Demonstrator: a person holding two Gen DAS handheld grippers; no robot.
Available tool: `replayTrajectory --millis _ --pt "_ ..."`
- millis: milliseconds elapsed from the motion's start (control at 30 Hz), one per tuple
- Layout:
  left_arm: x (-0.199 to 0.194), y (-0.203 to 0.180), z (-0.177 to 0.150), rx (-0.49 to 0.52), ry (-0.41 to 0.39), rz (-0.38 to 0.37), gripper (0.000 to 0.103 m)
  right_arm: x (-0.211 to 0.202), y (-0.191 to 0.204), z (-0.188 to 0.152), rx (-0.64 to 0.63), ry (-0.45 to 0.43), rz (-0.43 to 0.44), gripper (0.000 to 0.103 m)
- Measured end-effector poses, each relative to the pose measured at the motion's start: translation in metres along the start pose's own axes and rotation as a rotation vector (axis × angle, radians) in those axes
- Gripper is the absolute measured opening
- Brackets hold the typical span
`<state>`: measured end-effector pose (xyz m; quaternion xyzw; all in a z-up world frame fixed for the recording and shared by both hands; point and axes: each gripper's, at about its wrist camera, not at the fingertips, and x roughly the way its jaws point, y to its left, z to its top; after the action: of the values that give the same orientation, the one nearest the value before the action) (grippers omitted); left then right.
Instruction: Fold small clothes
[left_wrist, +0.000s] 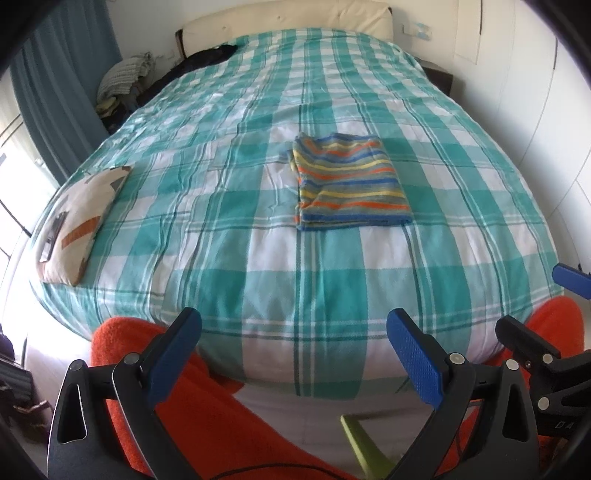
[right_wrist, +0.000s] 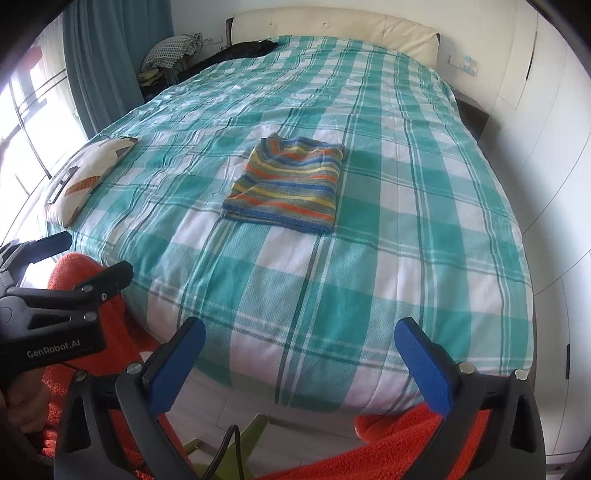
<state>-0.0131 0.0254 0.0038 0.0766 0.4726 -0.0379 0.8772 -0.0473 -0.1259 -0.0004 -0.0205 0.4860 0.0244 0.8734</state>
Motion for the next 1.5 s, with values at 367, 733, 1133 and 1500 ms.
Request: replayTrajectory --millis 367,733,1133,1500 --pt "-0.011 0.004 -0.001 -0.014 0.0 -0.018 0.101 -0.013 0.004 0.002 0.003 -0.013 -0.023 0.101" --pt "-0.013 0.005 0.006 -0.015 -0.012 -0.023 0.101 -0.017 0.004 0.008 0.024 -0.028 -0.03 0.101" --pt "-0.016 0.009 0.015 -0.023 -0.03 -0.028 0.101 -0.02 0.002 0.017 0.031 -0.049 -0.04 0.101" --pt "-0.016 0.003 0.016 -0.016 -0.041 -0.009 0.101 -0.014 -0.003 0.014 0.043 -0.032 -0.031 0.101"
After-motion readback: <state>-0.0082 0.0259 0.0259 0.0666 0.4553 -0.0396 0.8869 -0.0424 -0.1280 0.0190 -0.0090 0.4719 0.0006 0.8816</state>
